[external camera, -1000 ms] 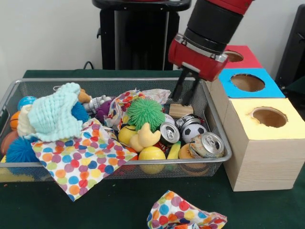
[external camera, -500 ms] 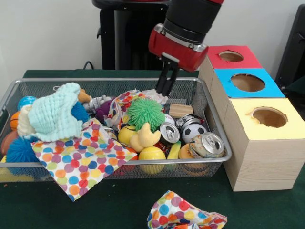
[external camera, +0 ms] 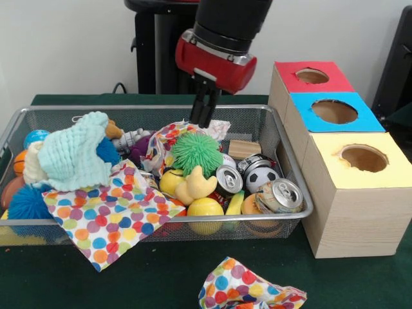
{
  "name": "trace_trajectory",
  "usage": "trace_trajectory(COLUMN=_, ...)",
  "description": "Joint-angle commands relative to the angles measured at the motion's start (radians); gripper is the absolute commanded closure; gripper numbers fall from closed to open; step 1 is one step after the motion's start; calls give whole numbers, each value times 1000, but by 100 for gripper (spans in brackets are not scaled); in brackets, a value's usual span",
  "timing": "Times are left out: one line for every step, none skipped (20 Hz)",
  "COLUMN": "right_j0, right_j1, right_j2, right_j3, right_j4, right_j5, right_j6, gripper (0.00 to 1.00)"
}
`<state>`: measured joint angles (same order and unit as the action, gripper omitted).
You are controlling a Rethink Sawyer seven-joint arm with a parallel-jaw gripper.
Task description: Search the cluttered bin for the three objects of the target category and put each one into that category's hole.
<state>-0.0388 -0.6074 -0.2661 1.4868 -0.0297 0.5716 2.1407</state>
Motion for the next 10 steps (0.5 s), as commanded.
trace_trajectory(right_j0=-84, right_j1=-24, right_j2=165, right_j3=133, right_j4=-113, right_j5=-2, right_j6=-188, gripper=100)
trace_trajectory(right_j0=-84, right_j1=-27, right_j2=164, right_j3=138, right_j4=-124, right_j5=-7, right_j6=-176, gripper=100)
trace_trajectory(right_j0=-88, right_j1=-27, right_j2=166, right_j3=143, right_j4=-130, right_j5=-9, right_j6=-162, gripper=100)
trace_trajectory(right_j0=-91, right_j1=-30, right_j2=170, right_j3=153, right_j4=-143, right_j5=-23, right_j6=-151, gripper=100)
trace_trajectory(right_j0=-94, right_j1=-28, right_j2=172, right_j3=153, right_j4=-155, right_j5=-27, right_j6=-147, gripper=100)
trace_trajectory(right_j0=-98, right_j1=-28, right_j2=179, right_j3=151, right_j4=-168, right_j5=-28, right_j6=-151, gripper=100)
trace_trajectory(right_j0=-102, right_j1=-27, right_j2=184, right_j3=150, right_j4=-177, right_j5=-26, right_j6=-150, gripper=100)
trace_trajectory(right_j0=-104, right_j1=-25, right_j2=186, right_j3=144, right_j4=-186, right_j5=-22, right_j6=-146, gripper=100)
trace_trajectory(right_j0=-103, right_j1=-24, right_j2=187, right_j3=139, right_j4=-199, right_j5=-18, right_j6=-144, gripper=100)
trace_trajectory(right_j0=-106, right_j1=-21, right_j2=190, right_j3=131, right_j4=-207, right_j5=-14, right_j6=-146, gripper=100)
